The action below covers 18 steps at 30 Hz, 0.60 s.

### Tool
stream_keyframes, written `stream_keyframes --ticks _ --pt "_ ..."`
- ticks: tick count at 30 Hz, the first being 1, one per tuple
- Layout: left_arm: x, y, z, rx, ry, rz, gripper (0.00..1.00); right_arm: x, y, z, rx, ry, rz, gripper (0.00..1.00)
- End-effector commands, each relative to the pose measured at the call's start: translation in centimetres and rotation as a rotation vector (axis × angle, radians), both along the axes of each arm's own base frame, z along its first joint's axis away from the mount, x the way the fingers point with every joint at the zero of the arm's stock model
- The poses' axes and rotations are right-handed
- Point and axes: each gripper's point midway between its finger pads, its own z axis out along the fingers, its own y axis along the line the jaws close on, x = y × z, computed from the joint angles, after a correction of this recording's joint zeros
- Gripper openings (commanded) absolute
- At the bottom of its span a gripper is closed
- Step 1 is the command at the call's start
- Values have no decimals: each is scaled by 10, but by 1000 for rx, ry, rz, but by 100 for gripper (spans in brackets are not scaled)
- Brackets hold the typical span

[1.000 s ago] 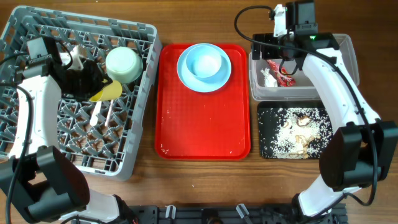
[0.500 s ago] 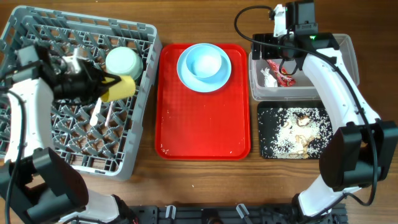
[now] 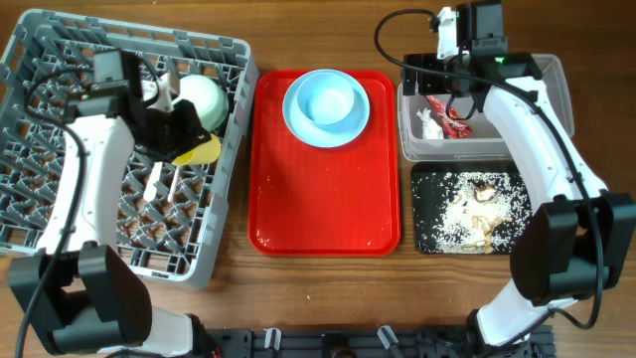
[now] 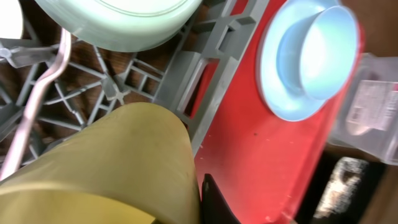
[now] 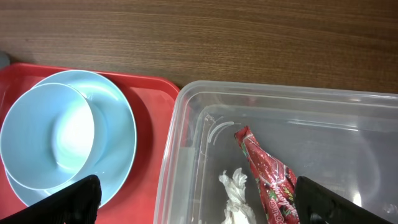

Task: Sort waste into correct bins and load items into the dishwasher rack
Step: 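Lower the yellow cup into the rack beside the green bowl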

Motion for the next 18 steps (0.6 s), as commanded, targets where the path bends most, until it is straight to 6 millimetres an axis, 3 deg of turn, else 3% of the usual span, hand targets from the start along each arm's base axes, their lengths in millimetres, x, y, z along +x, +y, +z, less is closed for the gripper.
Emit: stream_keyframes --ticks 1,5,18 --pt "-3 -24 -7 18 32 -15 4 2 0 -2 -4 1 -7 100" --pt "3 -45 1 -55 -10 -58 4 2 0 -2 -4 1 -7 100" --pt "39 -36 18 -50 -163 -24 5 2 0 -2 -4 1 -7 100"
